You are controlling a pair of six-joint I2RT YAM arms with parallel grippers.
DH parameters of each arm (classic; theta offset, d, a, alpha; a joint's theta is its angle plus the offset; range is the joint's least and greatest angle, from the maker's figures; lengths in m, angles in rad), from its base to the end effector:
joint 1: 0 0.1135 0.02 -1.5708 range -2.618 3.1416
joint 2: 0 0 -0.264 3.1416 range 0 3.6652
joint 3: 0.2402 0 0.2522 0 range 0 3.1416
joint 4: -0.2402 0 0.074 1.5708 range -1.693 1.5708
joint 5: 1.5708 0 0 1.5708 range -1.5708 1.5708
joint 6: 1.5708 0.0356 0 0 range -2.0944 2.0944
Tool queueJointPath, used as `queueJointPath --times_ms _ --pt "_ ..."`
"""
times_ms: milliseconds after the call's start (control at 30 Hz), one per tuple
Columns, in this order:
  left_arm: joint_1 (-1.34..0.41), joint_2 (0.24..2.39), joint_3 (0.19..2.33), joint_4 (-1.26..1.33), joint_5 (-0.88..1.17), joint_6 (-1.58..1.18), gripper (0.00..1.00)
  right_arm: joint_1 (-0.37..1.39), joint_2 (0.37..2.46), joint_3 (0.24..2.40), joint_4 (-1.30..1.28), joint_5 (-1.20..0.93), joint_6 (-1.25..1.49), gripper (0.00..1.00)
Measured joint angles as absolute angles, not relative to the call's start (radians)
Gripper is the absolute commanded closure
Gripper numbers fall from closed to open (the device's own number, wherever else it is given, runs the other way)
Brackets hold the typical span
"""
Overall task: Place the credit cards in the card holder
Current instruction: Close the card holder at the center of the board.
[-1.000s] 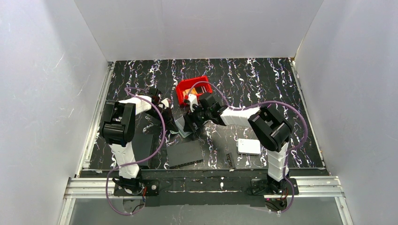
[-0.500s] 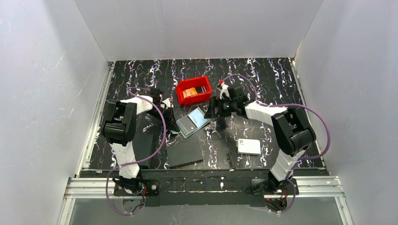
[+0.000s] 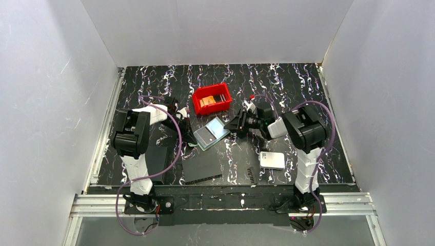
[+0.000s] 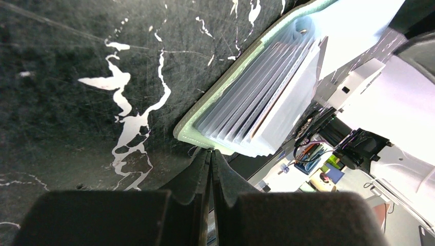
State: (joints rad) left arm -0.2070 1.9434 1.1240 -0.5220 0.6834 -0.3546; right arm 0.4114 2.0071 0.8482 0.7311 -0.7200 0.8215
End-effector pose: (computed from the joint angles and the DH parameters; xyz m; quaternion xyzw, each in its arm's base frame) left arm 0.3382 -0.0940 0.1224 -0.0308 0.9363 -0.3497 0.0114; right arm 0.3355 0.1720 0.1105 -0.0263 0.8095 0.5344 0.2417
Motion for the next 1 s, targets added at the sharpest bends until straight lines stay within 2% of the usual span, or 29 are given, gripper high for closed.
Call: queueJointPath --times_ms 133,267,400,533,667,733,1000 --pt "-0.208 1.943 1.126 -0.524 0.685 -0.355 0.98 0.414 2.089 0.792 0.959 -0.760 0.988 0.72" --pt "-0.215 1.943 1.131 -0.527 0.680 -0.355 0.98 0.415 2.109 0.751 1.087 -0.780 1.092 0.98" --pt "-0.249 1.954 1.154 -0.524 0.672 -0.367 0.93 0.413 2.069 0.716 1.140 -0.787 1.116 0.99" --pt "-0.298 1.988 1.196 -0.487 0.691 -0.414 0.89 0.397 1.868 0.689 0.905 -0.746 0.950 0.99" --pt "-0.336 2.041 1.267 -0.441 0.722 -0.467 0.67 0.393 1.673 0.722 0.579 -0.645 0.707 0.99" --pt "-0.351 2.061 1.296 -0.415 0.746 -0.496 0.60 0.392 1.629 0.740 0.462 -0.601 0.611 0.99" --pt "-0.368 2.058 1.302 -0.379 0.775 -0.520 0.47 0.396 1.588 0.754 0.205 -0.457 0.380 0.99"
